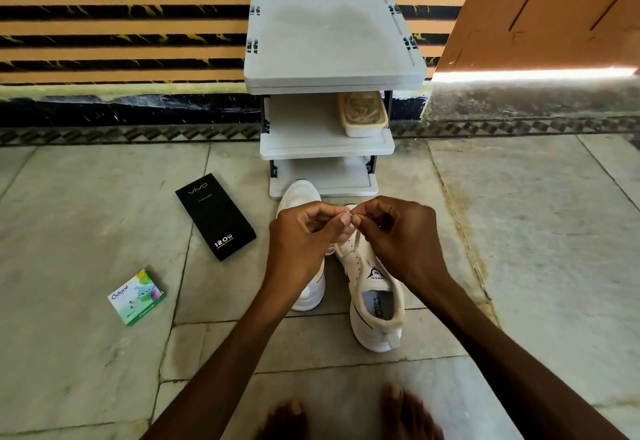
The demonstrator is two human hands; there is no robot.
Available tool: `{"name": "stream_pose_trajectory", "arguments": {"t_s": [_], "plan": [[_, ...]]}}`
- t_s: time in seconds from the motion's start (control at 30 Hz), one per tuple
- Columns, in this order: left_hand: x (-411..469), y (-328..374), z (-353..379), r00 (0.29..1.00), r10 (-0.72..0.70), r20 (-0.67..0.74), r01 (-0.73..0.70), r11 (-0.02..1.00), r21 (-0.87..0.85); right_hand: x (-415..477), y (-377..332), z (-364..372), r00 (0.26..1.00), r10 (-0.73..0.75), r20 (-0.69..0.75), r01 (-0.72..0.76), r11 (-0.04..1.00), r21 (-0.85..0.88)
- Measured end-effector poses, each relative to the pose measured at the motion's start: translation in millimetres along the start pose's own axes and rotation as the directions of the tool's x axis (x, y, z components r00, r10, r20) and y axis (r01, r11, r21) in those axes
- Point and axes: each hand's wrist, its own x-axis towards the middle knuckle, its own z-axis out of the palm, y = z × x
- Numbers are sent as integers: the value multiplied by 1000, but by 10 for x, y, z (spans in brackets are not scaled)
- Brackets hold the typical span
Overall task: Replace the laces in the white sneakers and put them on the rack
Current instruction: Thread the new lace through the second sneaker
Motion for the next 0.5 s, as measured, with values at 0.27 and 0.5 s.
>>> {"name": "stream_pose_trajectory", "arguments": {"t_s": [0.27,0.5], "plan": [[-22,72,-20,998,-63,-28,62,996,-58,64,-58,-8,999,-5,37,7,999,-46],[6,166,-83,995,-102,16,102,995,4,147,-87,-36,991,-59,119,73,990,-119]]}}
